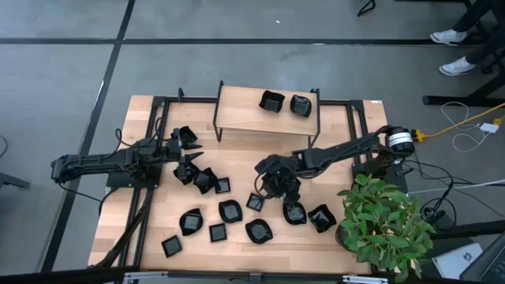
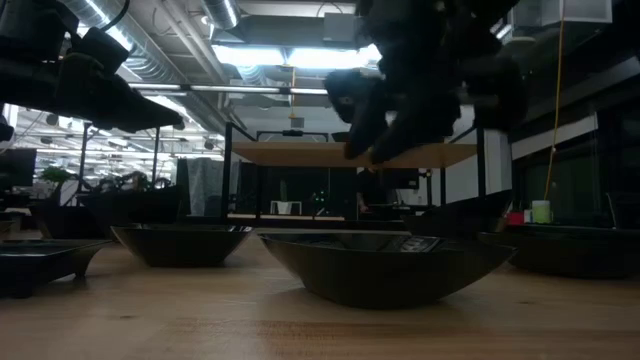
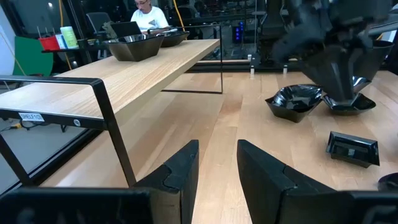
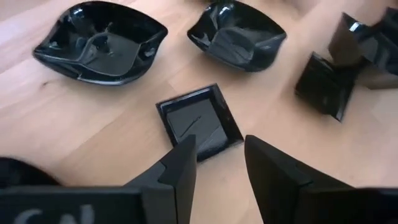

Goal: Pick & Place Mini shaped plates
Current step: Put the square plate on the shelf

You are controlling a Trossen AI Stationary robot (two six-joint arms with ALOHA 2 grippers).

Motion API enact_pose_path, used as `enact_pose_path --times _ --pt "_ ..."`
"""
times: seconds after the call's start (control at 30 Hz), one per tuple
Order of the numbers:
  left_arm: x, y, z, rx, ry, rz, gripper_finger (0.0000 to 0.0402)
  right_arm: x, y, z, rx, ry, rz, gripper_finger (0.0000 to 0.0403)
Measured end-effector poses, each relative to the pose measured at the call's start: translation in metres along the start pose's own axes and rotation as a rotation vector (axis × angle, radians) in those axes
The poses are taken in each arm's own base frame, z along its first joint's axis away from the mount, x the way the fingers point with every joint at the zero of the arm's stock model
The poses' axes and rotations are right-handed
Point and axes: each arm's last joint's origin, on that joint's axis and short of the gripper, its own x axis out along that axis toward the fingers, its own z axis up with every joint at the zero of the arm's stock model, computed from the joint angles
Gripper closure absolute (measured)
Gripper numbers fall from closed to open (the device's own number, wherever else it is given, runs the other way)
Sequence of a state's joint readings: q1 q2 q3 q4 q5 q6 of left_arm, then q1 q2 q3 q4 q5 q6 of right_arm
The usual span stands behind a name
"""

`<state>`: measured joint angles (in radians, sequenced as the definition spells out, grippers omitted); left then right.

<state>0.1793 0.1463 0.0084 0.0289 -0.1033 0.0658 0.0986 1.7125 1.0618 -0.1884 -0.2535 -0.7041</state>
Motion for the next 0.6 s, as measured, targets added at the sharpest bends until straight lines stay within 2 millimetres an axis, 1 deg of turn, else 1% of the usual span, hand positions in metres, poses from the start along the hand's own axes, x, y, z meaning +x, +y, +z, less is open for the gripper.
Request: enact_pose_path --times 0.13,0.23,0.33,0.6 --pt "0.0 0.0 0.0 0.0 0.0 0.0 0.0297 0.024 0.009 -0.008 -0.049 0.039 0.05 0.0268" --pt "0.0 0.0 0.0 0.0 0.0 0.0 0.0297 0.035 0.015 -0.009 -0.06 0.068 0.063 0.0267" --pt "0.0 0.0 0.0 0.0 0.0 0.0 0.0297 0.037 0.018 -0.008 -0.06 0.099 0.045 0.0267" --pt "0.0 0.0 0.0 0.0 0.0 0.0 0.0297 0.041 0.029 0.002 -0.095 0.084 0.052 0.0267"
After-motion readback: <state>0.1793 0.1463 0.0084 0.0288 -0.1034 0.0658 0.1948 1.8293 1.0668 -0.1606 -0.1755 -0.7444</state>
